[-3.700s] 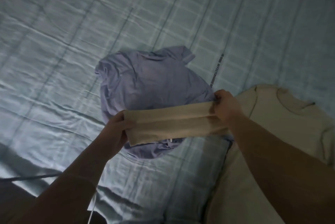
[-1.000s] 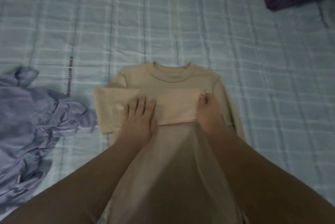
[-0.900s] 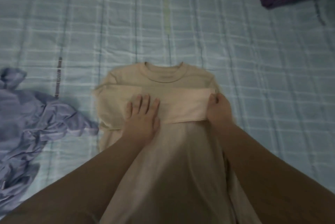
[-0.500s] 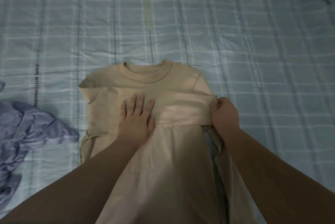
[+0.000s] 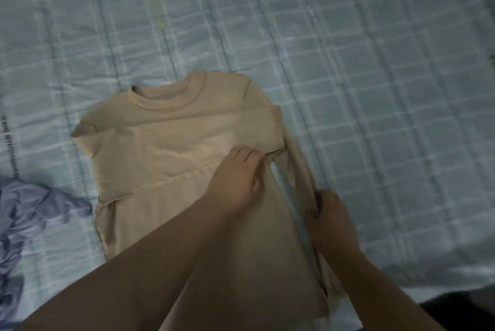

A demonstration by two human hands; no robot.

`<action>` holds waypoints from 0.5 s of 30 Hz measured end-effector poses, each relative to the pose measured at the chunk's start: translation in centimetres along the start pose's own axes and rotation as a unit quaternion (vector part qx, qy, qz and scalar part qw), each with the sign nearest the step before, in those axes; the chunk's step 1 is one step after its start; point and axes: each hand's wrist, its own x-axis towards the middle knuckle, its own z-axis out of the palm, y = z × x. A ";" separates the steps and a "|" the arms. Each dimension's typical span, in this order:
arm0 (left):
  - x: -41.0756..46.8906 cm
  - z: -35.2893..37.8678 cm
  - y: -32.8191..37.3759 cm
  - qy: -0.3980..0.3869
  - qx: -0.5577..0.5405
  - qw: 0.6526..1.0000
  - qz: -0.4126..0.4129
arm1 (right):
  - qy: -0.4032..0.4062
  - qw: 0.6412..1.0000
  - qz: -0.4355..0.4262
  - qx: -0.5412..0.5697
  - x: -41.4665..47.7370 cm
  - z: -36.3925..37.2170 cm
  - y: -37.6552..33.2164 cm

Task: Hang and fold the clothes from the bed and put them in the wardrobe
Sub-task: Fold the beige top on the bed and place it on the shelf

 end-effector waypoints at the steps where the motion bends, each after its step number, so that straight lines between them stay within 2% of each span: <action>1: 0.5 0.3 1.0 -0.013 -0.018 1.000 0.003 | 0.014 1.000 0.001 -0.026 -0.4 -0.1 0.4; 3: 1.6 1.1 2.7 -0.037 -0.043 0.998 0.017 | 0.051 0.998 0.033 -0.024 -0.9 0.0 0.9; 5: 3.1 1.6 3.9 -0.058 -0.033 0.997 0.041 | 0.066 0.992 0.075 0.071 -1.3 -0.2 1.3; 7: 5.0 1.9 4.9 -0.076 0.000 0.994 0.077 | 0.042 0.984 0.104 0.140 -1.6 -0.5 2.1; 10: 7.9 2.3 6.3 -0.114 0.046 0.985 0.120 | -0.014 0.988 0.114 0.099 -2.8 -0.9 4.0; 12: 9.5 2.7 7.0 -0.172 0.085 0.972 0.136 | -0.052 0.992 0.105 0.052 -3.7 -0.8 5.1; 15: 10.8 3.3 7.9 -0.272 0.137 0.942 0.142 | -0.064 0.986 0.119 0.096 -4.0 -1.1 6.5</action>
